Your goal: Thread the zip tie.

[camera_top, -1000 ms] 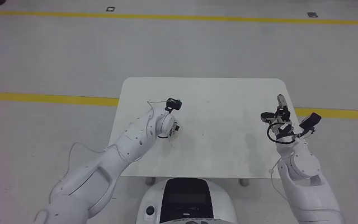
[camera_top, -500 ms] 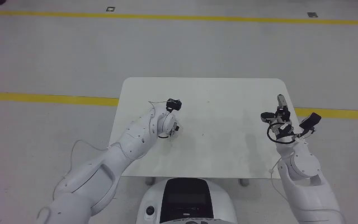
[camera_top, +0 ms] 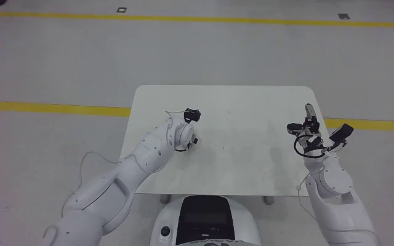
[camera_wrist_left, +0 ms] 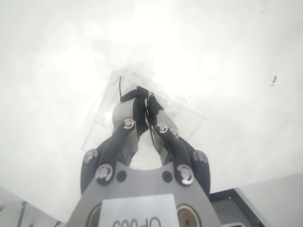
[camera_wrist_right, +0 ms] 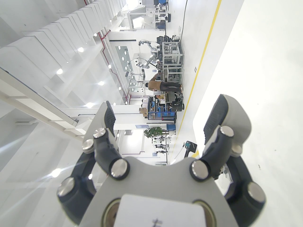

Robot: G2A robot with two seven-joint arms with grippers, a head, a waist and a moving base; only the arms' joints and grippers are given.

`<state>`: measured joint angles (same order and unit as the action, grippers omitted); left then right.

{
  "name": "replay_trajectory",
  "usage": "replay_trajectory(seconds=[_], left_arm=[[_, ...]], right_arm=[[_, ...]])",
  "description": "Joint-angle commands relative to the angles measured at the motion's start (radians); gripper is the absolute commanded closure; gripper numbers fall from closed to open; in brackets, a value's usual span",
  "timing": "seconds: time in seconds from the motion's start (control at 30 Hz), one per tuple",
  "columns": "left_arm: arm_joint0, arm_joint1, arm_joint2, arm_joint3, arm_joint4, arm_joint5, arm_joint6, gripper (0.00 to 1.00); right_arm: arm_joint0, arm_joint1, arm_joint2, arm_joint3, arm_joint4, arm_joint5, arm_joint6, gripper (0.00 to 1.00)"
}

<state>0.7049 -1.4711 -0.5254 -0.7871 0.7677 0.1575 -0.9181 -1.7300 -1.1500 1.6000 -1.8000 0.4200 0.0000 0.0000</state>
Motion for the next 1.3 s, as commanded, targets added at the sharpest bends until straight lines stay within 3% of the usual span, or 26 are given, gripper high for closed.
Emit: replay_trajectory(seconds=[0.0, 0.3, 0.77, 1.0, 1.17, 1.27], left_arm=[[-0.002, -0.003, 0.002, 0.007, -0.001, 0.000, 0.001, 1.00], [-0.007, -0.001, -0.007, -0.009, 0.007, 0.010, 0.011, 1.00], [0.056, 0.064, -0.082, -0.170, 0.070, 0.033, 0.003, 1.00], [0.111, 0.107, -0.139, -0.293, 0.115, 0.034, -0.015, 1.00], [0.176, 0.150, -0.207, -0.425, 0.164, 0.038, -0.039, 1.00], [0.222, 0.178, -0.268, -0.508, 0.163, 0.006, -0.057, 1.00]], right_arm=[[0.000, 0.000, 0.000, 0.000, 0.000, 0.000, 0.000, 0.00], [0.000, 0.000, 0.000, 0.000, 0.000, 0.000, 0.000, 0.00], [0.000, 0.000, 0.000, 0.000, 0.000, 0.000, 0.000, 0.00], [0.000, 0.000, 0.000, 0.000, 0.000, 0.000, 0.000, 0.00], [0.000, 0.000, 0.000, 0.000, 0.000, 0.000, 0.000, 0.00], [0.000, 0.000, 0.000, 0.000, 0.000, 0.000, 0.000, 0.00]])
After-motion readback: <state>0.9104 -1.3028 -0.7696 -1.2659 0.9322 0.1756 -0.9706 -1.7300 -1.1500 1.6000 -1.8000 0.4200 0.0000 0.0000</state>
